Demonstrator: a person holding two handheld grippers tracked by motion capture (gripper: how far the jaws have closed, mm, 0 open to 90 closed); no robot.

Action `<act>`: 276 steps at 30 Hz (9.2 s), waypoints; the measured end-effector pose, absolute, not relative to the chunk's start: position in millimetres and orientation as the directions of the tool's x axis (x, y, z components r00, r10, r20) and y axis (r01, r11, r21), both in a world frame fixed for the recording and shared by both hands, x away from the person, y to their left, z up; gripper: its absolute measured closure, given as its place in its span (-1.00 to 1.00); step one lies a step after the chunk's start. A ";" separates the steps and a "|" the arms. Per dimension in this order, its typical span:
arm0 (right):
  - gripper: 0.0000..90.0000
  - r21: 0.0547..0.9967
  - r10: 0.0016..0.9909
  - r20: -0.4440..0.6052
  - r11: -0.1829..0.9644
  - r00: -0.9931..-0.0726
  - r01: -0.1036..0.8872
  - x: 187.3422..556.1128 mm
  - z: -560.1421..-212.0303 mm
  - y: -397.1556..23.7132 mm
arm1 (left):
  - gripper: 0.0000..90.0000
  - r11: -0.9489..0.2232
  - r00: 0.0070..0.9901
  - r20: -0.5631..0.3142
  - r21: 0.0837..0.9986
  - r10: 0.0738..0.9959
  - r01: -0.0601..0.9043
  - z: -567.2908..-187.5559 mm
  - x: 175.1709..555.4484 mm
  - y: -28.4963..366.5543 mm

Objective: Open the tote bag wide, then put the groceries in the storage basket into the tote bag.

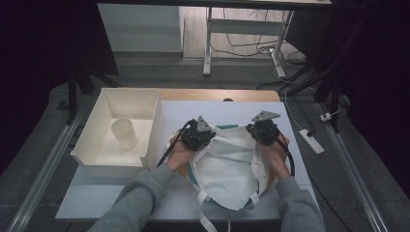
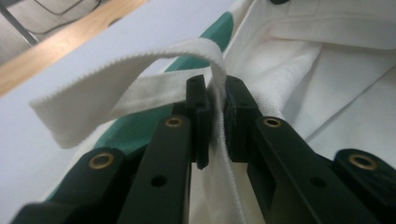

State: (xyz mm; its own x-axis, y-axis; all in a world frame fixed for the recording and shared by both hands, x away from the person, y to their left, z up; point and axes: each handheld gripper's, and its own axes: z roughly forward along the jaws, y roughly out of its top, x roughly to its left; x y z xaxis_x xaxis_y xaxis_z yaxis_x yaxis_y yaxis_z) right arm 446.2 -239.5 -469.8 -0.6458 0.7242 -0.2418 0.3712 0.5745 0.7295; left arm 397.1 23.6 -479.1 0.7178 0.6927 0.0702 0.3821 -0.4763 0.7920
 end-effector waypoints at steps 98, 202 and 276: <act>0.19 0.606 0.682 -0.220 0.656 -0.697 0.451 285.6 -460.1 -234.9 | 0.81 -0.426 0.661 0.053 0.802 0.748 0.419 -484.9 404.2 34.0; 0.02 0.850 0.661 -0.121 0.454 -0.741 0.266 323.7 -451.8 -286.7 | -0.33 -0.372 0.751 -0.018 0.861 0.660 0.348 -388.7 333.7 125.4; 0.01 0.809 0.639 -0.167 0.524 -0.751 0.266 321.6 -462.6 -275.1 | -0.96 -0.273 0.320 0.042 0.633 0.947 0.724 -453.1 393.1 267.4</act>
State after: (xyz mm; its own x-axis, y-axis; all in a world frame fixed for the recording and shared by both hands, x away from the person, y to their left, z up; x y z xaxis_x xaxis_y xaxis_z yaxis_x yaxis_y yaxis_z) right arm 321.6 -275.1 -462.6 -0.7510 0.6387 -0.1672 0.2658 0.5243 0.8090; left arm 393.1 267.4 -453.1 0.3199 0.9465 0.0422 0.7240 -0.2730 0.6334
